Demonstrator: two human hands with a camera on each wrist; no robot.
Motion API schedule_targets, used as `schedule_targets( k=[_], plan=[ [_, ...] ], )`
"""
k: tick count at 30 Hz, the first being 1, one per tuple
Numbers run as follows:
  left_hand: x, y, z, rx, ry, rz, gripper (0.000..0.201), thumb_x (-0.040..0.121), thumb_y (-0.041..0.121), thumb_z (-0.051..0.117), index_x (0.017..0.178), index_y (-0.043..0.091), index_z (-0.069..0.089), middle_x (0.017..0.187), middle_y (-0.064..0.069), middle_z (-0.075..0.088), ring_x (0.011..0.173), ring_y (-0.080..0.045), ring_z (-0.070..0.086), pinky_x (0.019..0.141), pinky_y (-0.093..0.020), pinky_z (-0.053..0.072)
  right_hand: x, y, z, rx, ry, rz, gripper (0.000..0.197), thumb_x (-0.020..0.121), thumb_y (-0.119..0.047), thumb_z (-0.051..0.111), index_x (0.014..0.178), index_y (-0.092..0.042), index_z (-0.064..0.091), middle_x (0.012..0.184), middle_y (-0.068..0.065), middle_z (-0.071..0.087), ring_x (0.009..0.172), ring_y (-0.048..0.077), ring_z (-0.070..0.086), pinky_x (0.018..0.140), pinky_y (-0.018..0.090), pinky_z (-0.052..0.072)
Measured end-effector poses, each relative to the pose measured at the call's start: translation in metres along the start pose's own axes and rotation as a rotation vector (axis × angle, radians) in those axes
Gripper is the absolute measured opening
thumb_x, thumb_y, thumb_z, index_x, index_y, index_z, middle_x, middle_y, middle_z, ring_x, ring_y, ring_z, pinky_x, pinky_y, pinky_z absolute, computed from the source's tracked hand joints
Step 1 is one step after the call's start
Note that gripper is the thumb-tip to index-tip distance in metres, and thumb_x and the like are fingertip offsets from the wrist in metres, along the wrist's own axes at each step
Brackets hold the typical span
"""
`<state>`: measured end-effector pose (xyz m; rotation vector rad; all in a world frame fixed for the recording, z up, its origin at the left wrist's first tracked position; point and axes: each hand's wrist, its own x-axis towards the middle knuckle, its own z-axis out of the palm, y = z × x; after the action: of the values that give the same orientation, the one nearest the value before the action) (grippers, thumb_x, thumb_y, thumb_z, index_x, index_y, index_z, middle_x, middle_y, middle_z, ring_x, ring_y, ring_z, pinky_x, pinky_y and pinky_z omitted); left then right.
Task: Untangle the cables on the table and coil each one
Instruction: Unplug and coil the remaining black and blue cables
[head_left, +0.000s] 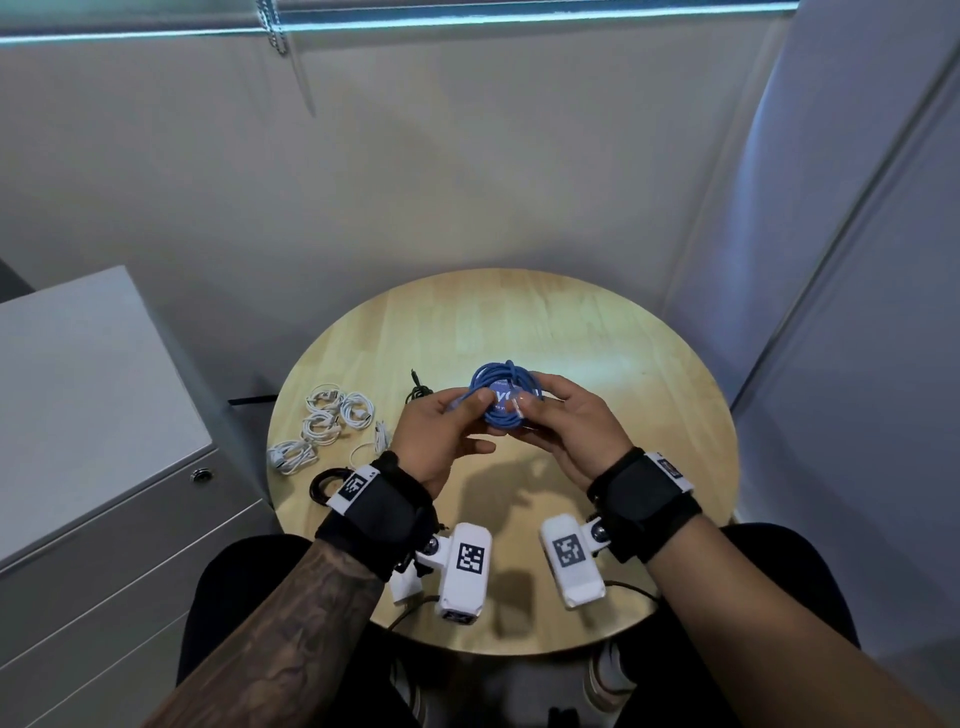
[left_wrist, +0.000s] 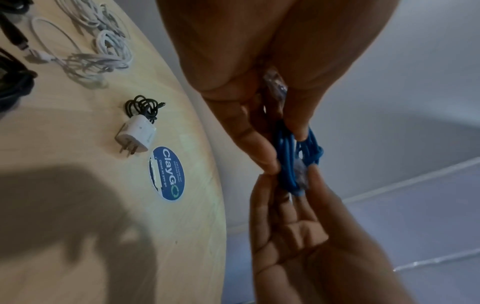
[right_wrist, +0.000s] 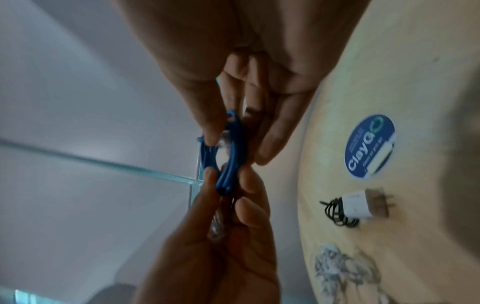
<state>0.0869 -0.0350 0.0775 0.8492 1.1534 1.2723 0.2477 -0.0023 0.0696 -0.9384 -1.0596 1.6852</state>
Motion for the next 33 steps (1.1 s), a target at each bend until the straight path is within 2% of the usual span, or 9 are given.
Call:
schedule_targets(
  k=[4, 7, 9, 11, 16, 21, 25, 29, 33],
  plan=[
    [0.001, 0.002, -0.004, -0.134, -0.136, -0.071, 0.021, 0.09, 0.023, 0.061, 0.102, 0.008, 0.069, 0.088, -0.007, 0.072, 0.074, -0.016, 0.068, 0.058, -0.024, 0.055, -0.003, -0.003, 0.0, 0.228, -0.164, 0.087, 0.041, 0.087, -0.012, 0.063, 0.127, -0.014, 0.058, 0.1, 0.002, 0.068, 0.082, 0.011, 0.061, 0.067, 0.023, 0.039],
    [0.002, 0.002, -0.003, -0.046, -0.123, -0.055, 0.022, 0.087, 0.024, 0.064, 0.101, 0.009, 0.07, 0.088, -0.009, 0.072, 0.073, -0.018, 0.069, 0.056, -0.026, 0.055, 0.002, -0.004, 0.0, 0.293, -0.178, 0.148, 0.034, 0.08, -0.019, 0.061, 0.112, -0.009, 0.062, 0.079, 0.0, 0.06, 0.079, 0.017, 0.054, 0.074, 0.03, 0.038],
    [0.001, 0.003, -0.003, 0.023, -0.106, -0.019, 0.018, 0.093, 0.019, 0.062, 0.103, 0.007, 0.071, 0.088, -0.011, 0.073, 0.073, -0.018, 0.069, 0.056, -0.027, 0.055, 0.003, -0.008, 0.001, 0.21, -0.164, 0.138, 0.036, 0.073, -0.026, 0.068, 0.1, -0.006, 0.056, 0.071, -0.001, 0.053, 0.077, 0.019, 0.055, 0.083, 0.034, 0.042],
    [0.002, 0.006, -0.004, 0.046, -0.09, 0.013, 0.019, 0.095, 0.017, 0.06, 0.106, 0.005, 0.07, 0.089, -0.013, 0.072, 0.073, -0.019, 0.069, 0.056, -0.027, 0.055, 0.005, -0.013, 0.0, 0.084, -0.168, 0.116, 0.03, 0.068, -0.022, 0.071, 0.089, -0.009, 0.055, 0.075, 0.0, 0.058, 0.078, 0.019, 0.059, 0.087, 0.036, 0.045],
    [0.003, 0.012, -0.007, 0.048, -0.057, 0.04, 0.015, 0.095, 0.017, 0.061, 0.1, 0.007, 0.071, 0.087, -0.013, 0.072, 0.074, -0.022, 0.067, 0.055, -0.028, 0.054, 0.004, -0.019, -0.003, -0.173, -0.109, 0.001, 0.029, 0.08, -0.012, 0.072, 0.109, -0.011, 0.067, 0.099, 0.007, 0.071, 0.085, 0.017, 0.068, 0.068, 0.029, 0.054],
    [0.004, 0.011, 0.002, 0.158, 0.08, 0.212, 0.013, 0.093, 0.013, 0.064, 0.097, 0.006, 0.074, 0.084, -0.014, 0.074, 0.075, -0.023, 0.07, 0.056, -0.03, 0.055, 0.003, -0.009, 0.003, -0.363, 0.075, -0.101, 0.011, 0.093, -0.019, 0.064, 0.102, -0.016, 0.069, 0.088, 0.011, 0.075, 0.079, 0.022, 0.074, 0.064, 0.033, 0.057],
    [0.001, 0.012, 0.001, 0.013, 0.038, 0.152, 0.012, 0.095, 0.016, 0.062, 0.096, 0.01, 0.072, 0.087, -0.009, 0.075, 0.083, -0.023, 0.072, 0.06, -0.028, 0.054, 0.005, -0.003, 0.005, -0.23, 0.082, -0.048, 0.018, 0.099, -0.022, 0.055, 0.094, -0.016, 0.072, 0.075, 0.0, 0.071, 0.072, 0.016, 0.067, 0.054, 0.026, 0.046],
    [-0.001, 0.008, 0.001, -0.174, -0.09, 0.036, 0.02, 0.098, 0.019, 0.052, 0.091, 0.017, 0.071, 0.089, -0.004, 0.074, 0.085, -0.017, 0.07, 0.06, -0.023, 0.053, 0.005, -0.003, 0.002, 0.103, -0.036, 0.064, 0.019, 0.1, -0.024, 0.049, 0.1, -0.016, 0.066, 0.072, -0.004, 0.059, 0.066, 0.009, 0.055, 0.054, 0.023, 0.036],
    [0.001, 0.003, 0.0, -0.316, -0.206, -0.092, 0.025, 0.092, 0.026, 0.052, 0.085, 0.021, 0.075, 0.093, -0.005, 0.072, 0.083, -0.014, 0.069, 0.057, -0.021, 0.053, 0.003, 0.004, 0.001, 0.347, -0.132, 0.146, 0.022, 0.092, -0.032, 0.053, 0.086, -0.022, 0.072, 0.067, -0.007, 0.053, 0.063, 0.008, 0.054, 0.052, 0.021, 0.038]
  ],
)
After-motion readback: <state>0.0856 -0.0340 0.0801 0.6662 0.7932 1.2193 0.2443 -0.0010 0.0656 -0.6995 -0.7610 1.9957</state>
